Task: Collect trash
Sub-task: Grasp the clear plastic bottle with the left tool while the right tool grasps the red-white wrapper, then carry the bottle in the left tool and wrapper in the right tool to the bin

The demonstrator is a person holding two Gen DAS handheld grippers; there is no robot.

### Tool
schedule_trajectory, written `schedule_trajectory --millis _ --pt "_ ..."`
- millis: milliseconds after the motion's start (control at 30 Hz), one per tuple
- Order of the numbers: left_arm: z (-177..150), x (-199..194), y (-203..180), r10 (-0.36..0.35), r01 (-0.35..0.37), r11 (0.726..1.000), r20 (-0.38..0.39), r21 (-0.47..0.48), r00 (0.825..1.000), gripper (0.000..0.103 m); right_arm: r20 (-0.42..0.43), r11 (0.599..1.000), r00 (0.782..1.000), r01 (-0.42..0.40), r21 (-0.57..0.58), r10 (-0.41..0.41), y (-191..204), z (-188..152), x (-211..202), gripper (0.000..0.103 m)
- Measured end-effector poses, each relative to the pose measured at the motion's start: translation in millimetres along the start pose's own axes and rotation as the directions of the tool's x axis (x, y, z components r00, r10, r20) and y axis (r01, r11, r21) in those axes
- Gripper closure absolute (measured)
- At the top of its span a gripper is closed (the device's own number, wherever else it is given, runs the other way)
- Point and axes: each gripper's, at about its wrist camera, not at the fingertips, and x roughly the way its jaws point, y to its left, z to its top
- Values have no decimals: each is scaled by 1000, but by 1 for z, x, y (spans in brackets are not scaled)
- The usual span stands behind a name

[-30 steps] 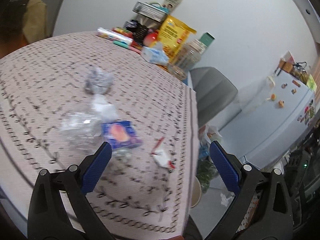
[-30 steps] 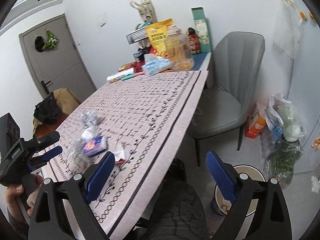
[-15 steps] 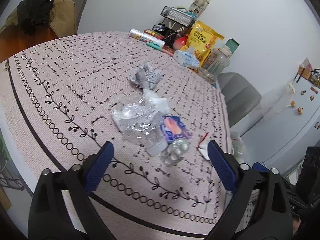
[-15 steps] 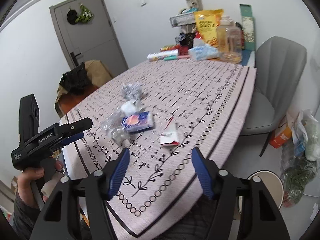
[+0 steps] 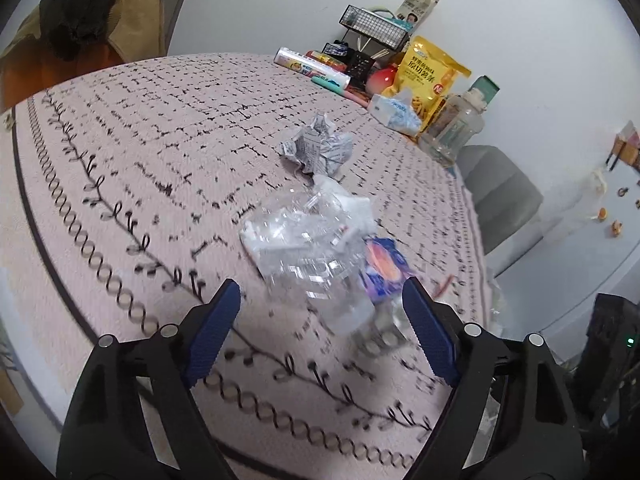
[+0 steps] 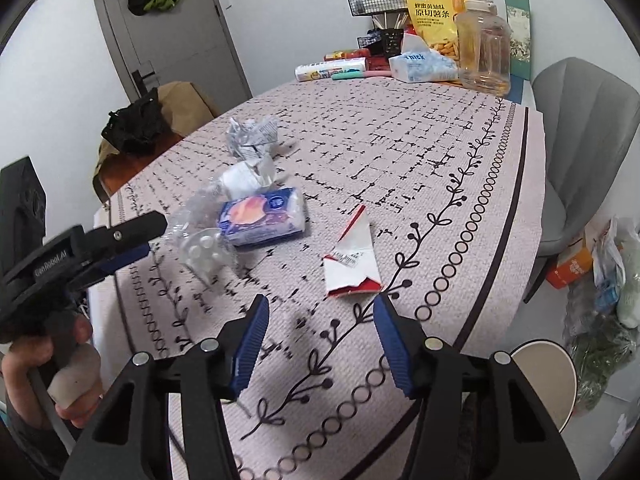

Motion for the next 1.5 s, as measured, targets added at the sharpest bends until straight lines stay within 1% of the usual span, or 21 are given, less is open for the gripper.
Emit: schedule_trajectory --millis 67,100,167,233,267,300,367,400,433,467,500,600,633,700,767,900,1033,1133,1200,1367,1500 --pt "6 10 2 5 -5 1000 -15 -4 1000 19 -4 1000 1000 -1 0 1 -1 3 6 49" --pt "9 16 3 7 -7 1000 -23 -4 1000 17 -5 1000 1000 6 -1 -6 -2 5 10 49" --pt "12 23 4 33 -33 999 -25 0 999 11 -9 1000 1000 16 5 -16 -4 7 17 50" --pt "16 29 7 24 -24 1000 -40 -15 999 10 -7 1000 1000 24 11 -24 -6 9 24 64" --pt "18 32 8 18 -19 1000 -45 -18 999 10 0 999 999 40 8 -40 -6 10 27 67" --pt "18 34 8 26 -27 1000 -47 -15 999 10 2 999 999 47 8 -47 -6 11 27 74" --pt "19 36 7 31 -31 1000 -45 -1 998 10 -6 999 1000 29 26 -29 -9 13 29 75" --pt "20 36 7 27 -28 1000 -45 -3 999 11 -7 999 1000 24 27 -24 -9 14 30 76" --pt "19 35 8 24 -25 1000 -40 -9 999 15 -6 1000 1000 22 23 -22 -9 15 30 77" --pt "18 34 9 21 -22 1000 -36 -15 999 25 -3 1000 1000 18 20 -18 -9 15 29 77" --pt "17 33 11 13 -14 1000 -35 -21 999 26 2 1000 1000 7 18 -7 -8 15 29 78" --pt "16 30 15 -4 3 999 -25 -43 1000 29 13 1000 1000 6 3 -6 -3 13 30 78" --pt "16 30 16 -6 5 999 -24 -46 1000 29 15 1000 1000 13 -3 -13 -1 12 31 85" --pt "15 27 18 -12 11 998 -19 -56 1000 29 25 999 999 30 -14 -29 2 10 31 85" --pt "14 25 19 -17 17 998 -6 -61 1000 30 21 1000 1000 23 -4 -23 3 10 31 88" --pt "14 19 21 -26 27 997 17 -66 1000 30 33 1000 999 11 -16 -11 5 11 25 100" --pt "12 9 18 -9 12 999 52 -51 999 30 61 1000 998 -7 -26 9 8 10 15 101" --pt "10 1 15 -29 32 999 71 -43 997 30 82 1000 996 -23 -9 24 3 11 6 102" --pt "9 -6 10 -23 25 999 85 -31 996 30 105 999 994 -37 11 36 -2 12 -2 102" --pt "9 -29 -18 -42 39 999 136 28 990 30 158 997 986 -60 54 51 -20 15 -23 102" --pt "16 -36 -48 -69 60 996 152 68 986 30 190 995 981 -63 83 46 -39 17 -39 102"
